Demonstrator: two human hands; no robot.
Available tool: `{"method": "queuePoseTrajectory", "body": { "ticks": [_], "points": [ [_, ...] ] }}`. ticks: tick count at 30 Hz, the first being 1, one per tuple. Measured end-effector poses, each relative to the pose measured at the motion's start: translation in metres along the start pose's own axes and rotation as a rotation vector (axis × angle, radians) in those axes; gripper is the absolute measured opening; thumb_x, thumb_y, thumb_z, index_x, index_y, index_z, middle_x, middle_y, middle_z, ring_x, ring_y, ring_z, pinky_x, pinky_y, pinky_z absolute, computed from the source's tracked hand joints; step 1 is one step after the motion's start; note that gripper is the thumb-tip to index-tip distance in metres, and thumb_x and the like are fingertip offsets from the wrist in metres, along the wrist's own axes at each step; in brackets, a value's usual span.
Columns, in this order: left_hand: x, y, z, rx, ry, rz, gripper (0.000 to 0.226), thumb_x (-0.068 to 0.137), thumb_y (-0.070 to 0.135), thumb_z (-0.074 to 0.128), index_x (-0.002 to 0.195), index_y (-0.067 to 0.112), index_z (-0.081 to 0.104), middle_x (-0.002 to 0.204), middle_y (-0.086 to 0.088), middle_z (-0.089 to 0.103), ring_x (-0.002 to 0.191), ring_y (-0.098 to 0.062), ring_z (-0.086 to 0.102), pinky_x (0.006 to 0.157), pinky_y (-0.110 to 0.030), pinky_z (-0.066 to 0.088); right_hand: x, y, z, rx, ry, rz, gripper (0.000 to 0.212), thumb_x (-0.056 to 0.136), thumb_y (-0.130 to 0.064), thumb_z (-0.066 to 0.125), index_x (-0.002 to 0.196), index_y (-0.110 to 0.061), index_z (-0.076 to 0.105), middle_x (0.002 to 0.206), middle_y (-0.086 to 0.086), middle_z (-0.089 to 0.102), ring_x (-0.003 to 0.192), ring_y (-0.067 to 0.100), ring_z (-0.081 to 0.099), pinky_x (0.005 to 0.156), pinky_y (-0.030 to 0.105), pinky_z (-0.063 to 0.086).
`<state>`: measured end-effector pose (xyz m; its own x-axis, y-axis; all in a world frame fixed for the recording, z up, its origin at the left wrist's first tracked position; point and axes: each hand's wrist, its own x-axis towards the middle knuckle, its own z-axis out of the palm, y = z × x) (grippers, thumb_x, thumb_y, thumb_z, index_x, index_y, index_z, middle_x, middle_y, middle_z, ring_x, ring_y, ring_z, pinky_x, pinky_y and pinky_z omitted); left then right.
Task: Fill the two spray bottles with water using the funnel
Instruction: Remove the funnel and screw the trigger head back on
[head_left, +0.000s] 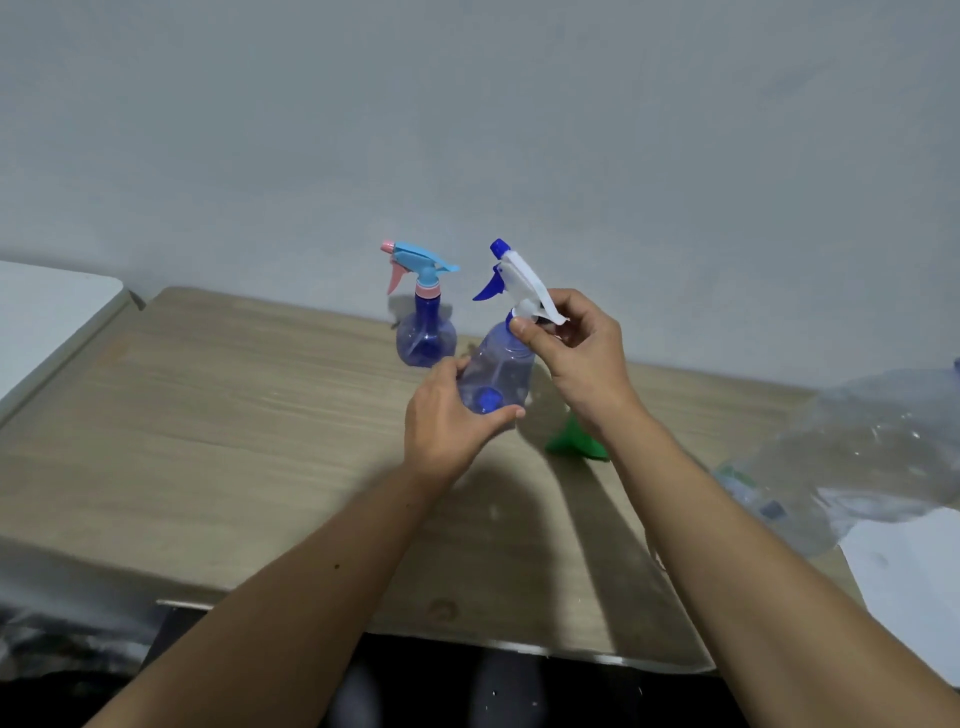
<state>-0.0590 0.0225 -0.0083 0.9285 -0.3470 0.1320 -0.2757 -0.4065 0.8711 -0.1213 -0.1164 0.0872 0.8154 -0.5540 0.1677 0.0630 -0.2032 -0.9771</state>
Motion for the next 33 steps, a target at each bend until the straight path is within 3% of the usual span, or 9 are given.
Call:
{"method": "queuePoseTrajectory", "body": {
  "ticks": [4,7,13,19,24,33],
  "points": [
    [0.029,0.004,0.030,0.073,0.007,-0.022,0.085,0.070,0.056,0.095,0.137,0.019,0.057,0.128,0.002,0.067,0.117,-0.018,0.065,0.101,-0.042,0.058,0.030,0.018,-0.002,0.021,0.102,0.015,0.025,0.090,-0.008,0.081,0.113,-0.006,0.073,0.091,0.008,0.072,0.080,0.010,0.065,0.080,0.022,0.058],
    [0.047,0.004,0.050,0.089,0.025,-0.034,0.080,0.073,0.057,0.093,0.133,0.019,0.056,0.124,0.002,0.065,0.114,-0.017,0.065,0.095,-0.033,0.056,0.050,0.029,-0.004,0.041,0.158,0.032,0.028,0.089,-0.008,0.082,0.115,-0.006,0.073,0.101,0.015,0.077,0.086,0.011,0.070,0.085,0.027,0.061],
    [0.067,-0.002,0.076,0.088,0.045,0.002,0.084,0.068,0.065,0.093,0.128,0.019,0.057,0.118,0.004,0.063,0.106,-0.016,0.064,0.088,-0.036,0.058,0.073,0.043,-0.006,0.093,0.201,0.037,0.026,0.089,-0.005,0.081,0.113,-0.004,0.071,0.092,0.000,0.074,0.083,0.003,0.071,0.084,0.021,0.059],
    [0.070,-0.014,0.083,0.033,0.117,0.115,0.082,0.065,0.066,0.096,0.117,0.015,0.059,0.106,0.003,0.062,0.091,-0.013,0.062,0.073,-0.027,0.053,0.078,0.051,-0.007,0.068,0.201,0.001,0.022,0.091,-0.009,0.080,0.112,-0.006,0.072,0.091,-0.006,0.074,0.085,0.001,0.072,0.085,0.023,0.061],
    [0.070,-0.016,0.087,0.038,0.153,0.164,0.081,0.065,0.068,0.094,0.112,0.012,0.060,0.102,-0.001,0.063,0.086,-0.015,0.063,0.070,-0.030,0.057,0.077,0.054,-0.005,0.059,0.213,-0.009,0.023,0.093,-0.010,0.079,0.114,-0.008,0.070,0.089,-0.011,0.073,0.083,-0.003,0.070,0.081,0.019,0.057],
    [0.070,-0.015,0.081,-0.077,0.045,0.068,0.087,0.067,0.059,0.097,0.133,0.020,0.057,0.123,0.006,0.059,0.111,-0.014,0.065,0.093,-0.042,0.062,0.077,0.047,-0.010,0.024,0.206,-0.019,0.022,0.092,-0.010,0.079,0.113,-0.008,0.072,0.095,-0.003,0.075,0.084,-0.002,0.071,0.082,0.019,0.059]
  ]
}}
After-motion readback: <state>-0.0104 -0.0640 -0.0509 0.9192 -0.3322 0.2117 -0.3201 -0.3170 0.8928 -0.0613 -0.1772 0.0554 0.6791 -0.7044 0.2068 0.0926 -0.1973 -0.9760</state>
